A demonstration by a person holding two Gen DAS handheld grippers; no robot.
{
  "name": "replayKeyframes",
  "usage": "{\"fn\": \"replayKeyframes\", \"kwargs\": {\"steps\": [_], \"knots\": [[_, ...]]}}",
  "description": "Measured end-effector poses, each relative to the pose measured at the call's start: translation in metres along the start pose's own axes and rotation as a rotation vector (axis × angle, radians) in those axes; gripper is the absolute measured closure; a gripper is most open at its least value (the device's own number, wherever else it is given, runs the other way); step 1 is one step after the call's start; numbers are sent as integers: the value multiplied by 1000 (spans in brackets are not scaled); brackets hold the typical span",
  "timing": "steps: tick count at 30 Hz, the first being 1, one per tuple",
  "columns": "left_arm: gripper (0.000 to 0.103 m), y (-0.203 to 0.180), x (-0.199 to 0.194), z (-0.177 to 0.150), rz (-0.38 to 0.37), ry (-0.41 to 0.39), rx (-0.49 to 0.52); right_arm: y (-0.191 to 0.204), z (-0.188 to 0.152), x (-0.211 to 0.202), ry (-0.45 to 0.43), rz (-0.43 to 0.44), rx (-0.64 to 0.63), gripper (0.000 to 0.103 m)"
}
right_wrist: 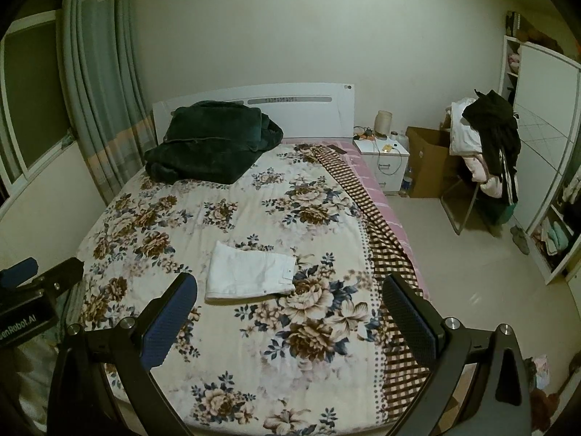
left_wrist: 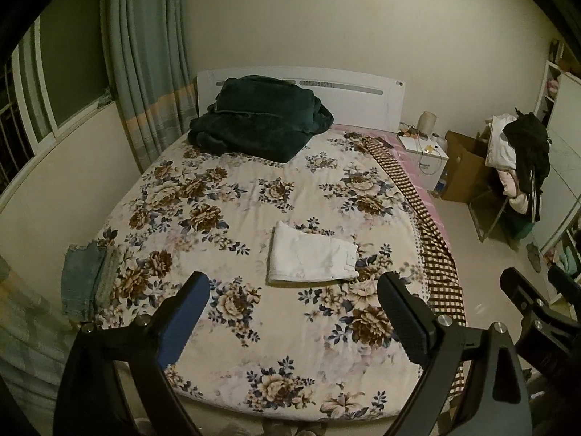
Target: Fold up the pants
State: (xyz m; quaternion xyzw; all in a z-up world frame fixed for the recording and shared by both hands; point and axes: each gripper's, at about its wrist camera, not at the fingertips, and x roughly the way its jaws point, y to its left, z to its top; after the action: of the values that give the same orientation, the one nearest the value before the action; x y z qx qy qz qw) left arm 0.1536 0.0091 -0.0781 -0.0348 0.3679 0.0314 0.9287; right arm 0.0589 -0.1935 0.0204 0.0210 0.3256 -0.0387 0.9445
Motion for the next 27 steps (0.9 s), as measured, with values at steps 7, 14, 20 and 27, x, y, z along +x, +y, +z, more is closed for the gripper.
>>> {"fn": "replayKeyframes", "kwargs": {"steps": [7,14,20,27], "knots": [[9,1,1,-5,2,30,17,2,-2,0,21,-2,-1,0],[9,6,7,-4,8,43,18,12,-4,10,43,0,-15,0],[9,12,9,-1,6,37,15,18,-2,16,40,1,-15,0],[9,14,8,-1,7,35,11,15,-1,16,48,8,-10,0]]}}
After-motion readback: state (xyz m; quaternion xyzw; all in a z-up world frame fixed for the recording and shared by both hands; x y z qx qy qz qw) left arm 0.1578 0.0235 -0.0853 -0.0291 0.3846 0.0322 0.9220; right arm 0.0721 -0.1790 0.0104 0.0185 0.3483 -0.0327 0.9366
